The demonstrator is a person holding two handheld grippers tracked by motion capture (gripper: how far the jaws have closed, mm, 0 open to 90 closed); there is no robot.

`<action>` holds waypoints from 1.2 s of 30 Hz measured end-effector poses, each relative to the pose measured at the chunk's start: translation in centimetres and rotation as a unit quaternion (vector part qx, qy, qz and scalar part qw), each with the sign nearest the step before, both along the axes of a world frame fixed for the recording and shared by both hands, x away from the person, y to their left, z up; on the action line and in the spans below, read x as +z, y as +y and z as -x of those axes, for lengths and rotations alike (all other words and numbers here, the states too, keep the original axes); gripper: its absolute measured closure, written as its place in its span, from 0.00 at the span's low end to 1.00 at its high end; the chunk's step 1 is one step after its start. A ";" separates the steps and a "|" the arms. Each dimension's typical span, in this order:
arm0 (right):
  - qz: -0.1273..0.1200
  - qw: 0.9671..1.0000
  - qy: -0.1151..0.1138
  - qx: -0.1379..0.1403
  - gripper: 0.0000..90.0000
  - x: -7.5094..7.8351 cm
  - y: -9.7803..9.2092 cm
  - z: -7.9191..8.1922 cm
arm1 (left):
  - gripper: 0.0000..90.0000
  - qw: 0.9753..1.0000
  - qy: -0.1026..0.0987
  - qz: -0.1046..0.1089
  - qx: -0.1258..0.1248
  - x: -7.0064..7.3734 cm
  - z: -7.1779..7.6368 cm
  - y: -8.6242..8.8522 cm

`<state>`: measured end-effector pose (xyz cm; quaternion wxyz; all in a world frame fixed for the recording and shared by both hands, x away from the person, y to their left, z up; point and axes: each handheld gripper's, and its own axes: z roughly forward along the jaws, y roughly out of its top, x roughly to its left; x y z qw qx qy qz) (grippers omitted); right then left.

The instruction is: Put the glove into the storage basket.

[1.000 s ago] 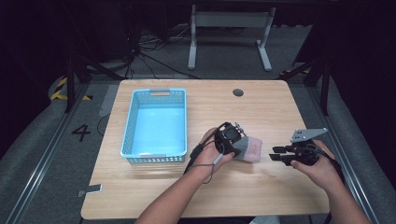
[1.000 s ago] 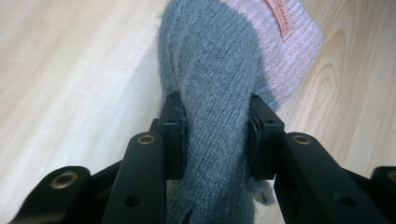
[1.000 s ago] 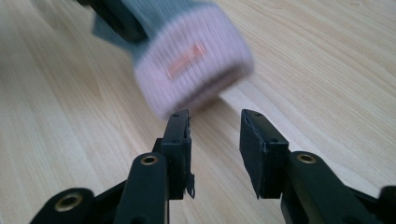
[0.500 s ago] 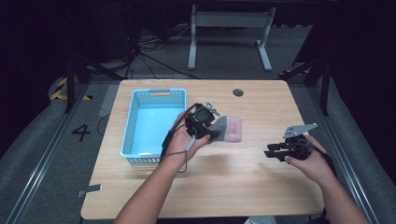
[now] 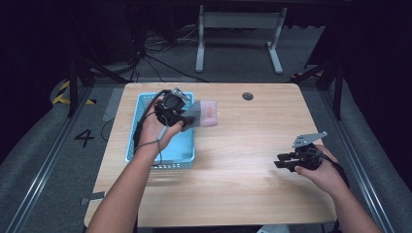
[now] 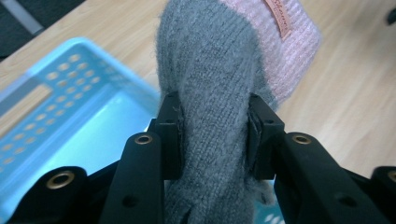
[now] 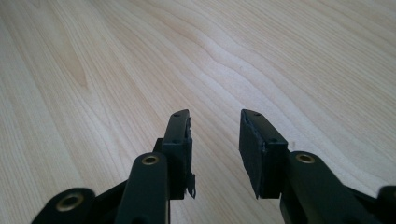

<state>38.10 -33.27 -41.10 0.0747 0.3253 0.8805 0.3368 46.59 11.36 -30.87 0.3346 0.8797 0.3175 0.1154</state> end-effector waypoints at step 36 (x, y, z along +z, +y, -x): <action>0.005 0.999 -0.006 0.042 0.69 -0.8 1.3 1.4 | 0.69 0.987 0.134 -0.083 0.034 -9.1 -8.1 4.5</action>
